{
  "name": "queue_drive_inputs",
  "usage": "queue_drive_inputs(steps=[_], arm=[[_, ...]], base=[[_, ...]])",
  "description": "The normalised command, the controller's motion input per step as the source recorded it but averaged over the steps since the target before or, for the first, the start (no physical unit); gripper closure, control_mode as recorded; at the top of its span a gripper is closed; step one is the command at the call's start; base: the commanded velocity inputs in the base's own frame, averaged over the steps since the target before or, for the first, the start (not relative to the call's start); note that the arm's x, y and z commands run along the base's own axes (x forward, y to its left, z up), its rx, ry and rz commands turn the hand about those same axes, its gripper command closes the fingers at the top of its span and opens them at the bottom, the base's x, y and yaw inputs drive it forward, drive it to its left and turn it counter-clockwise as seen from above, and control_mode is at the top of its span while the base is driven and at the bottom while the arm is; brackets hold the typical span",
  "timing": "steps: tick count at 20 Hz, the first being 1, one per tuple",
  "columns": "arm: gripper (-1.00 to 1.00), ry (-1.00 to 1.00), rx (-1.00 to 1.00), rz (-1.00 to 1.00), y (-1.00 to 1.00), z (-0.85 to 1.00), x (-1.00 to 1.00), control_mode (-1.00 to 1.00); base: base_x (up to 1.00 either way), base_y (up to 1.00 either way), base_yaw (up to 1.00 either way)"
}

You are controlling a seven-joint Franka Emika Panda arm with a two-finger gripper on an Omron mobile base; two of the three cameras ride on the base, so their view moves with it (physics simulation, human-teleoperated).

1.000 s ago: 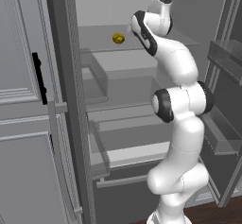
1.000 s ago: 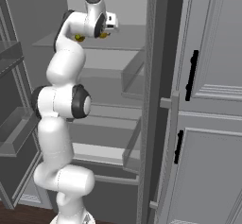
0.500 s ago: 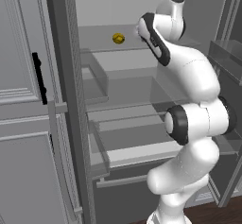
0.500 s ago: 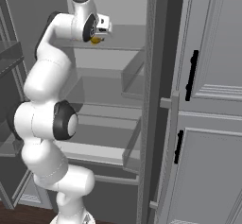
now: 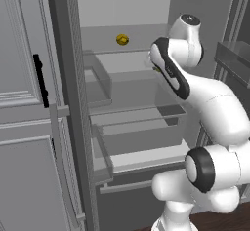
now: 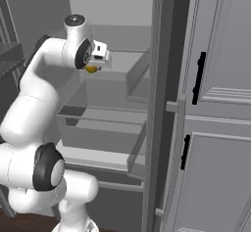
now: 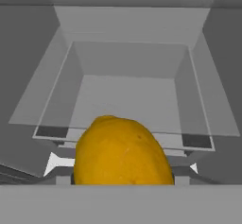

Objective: Place one lemon and one steak in each tupperware on the nearby counter, to pack two identical lunches.

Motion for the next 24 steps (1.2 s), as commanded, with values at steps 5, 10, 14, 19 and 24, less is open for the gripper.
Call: queue_drive_inputs(steps=[5, 10, 14, 19, 24], arm=[[1.0, 0.34, -0.01, -0.01, 0.0, -0.83, -1.0, -1.0], [1.0, 0.19, 0.0, -0.05, -0.01, -0.13, -1.0, -1.0], [1.0, 0.07, 0.0, -0.08, -0.04, 0.38, -1.0, -1.0], [1.0, 0.23, 0.0, -0.02, -0.01, 0.14, -0.92, -1.0], [1.0, 0.33, 0.0, 0.0, 0.0, -0.39, -0.63, -1.0]], base=[[0.0, 0.0, 0.0], [0.0, 0.0, 0.0], [0.0, 0.0, 0.0], [0.0, 0.0, 0.0], [0.0, 0.0, 0.0]])
